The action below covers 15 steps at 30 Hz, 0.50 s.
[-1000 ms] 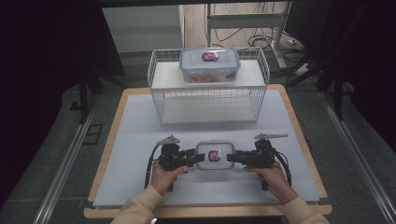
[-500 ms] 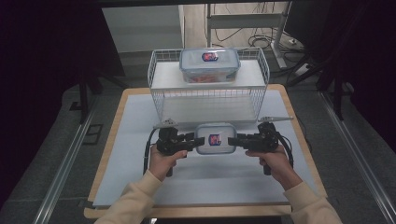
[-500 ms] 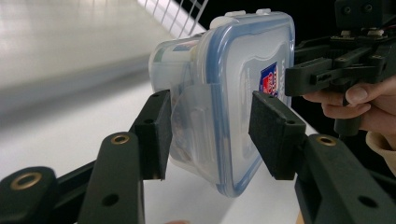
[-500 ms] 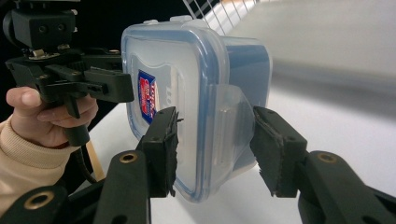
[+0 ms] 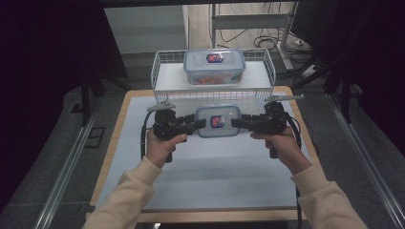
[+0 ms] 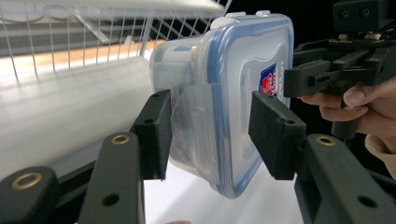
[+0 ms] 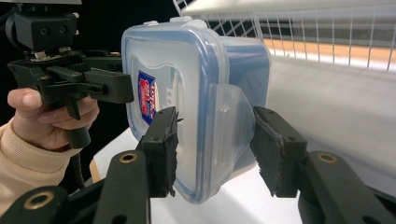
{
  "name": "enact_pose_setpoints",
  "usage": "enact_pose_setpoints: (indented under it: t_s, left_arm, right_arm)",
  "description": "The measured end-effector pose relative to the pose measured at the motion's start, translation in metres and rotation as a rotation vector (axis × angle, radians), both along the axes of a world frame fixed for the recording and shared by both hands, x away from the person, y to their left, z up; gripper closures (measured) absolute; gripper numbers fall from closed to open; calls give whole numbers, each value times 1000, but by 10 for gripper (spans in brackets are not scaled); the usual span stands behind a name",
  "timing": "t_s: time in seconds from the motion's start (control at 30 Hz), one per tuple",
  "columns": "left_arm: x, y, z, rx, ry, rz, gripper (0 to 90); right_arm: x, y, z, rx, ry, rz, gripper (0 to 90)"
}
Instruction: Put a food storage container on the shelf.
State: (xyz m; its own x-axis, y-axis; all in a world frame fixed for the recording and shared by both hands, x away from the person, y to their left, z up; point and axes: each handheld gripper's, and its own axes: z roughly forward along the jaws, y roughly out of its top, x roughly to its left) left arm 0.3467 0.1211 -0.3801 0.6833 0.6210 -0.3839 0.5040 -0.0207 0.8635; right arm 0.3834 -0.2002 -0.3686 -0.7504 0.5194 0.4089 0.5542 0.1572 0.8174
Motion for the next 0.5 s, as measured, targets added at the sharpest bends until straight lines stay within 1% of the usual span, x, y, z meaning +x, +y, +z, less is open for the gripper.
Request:
enact_pose_setpoints:
  t_s: [0.17, 0.27, 0.4, 0.5]
  left_arm:
    - [11, 3, 22, 1, -32, 1, 509]
    - [17, 3, 32, -4, -38, 4, 509]
    - [25, 4, 42, -8, -46, 9, 509]
    - [32, 4, 51, -9, -50, 13, 509]
  right_arm:
    - [10, 2, 21, 5, -33, 1, 519]
    - [17, 3, 34, 4, -44, 3, 519]
    - [27, 4, 46, 2, -58, 8, 519]
    - [33, 5, 54, 4, -59, 8, 519]
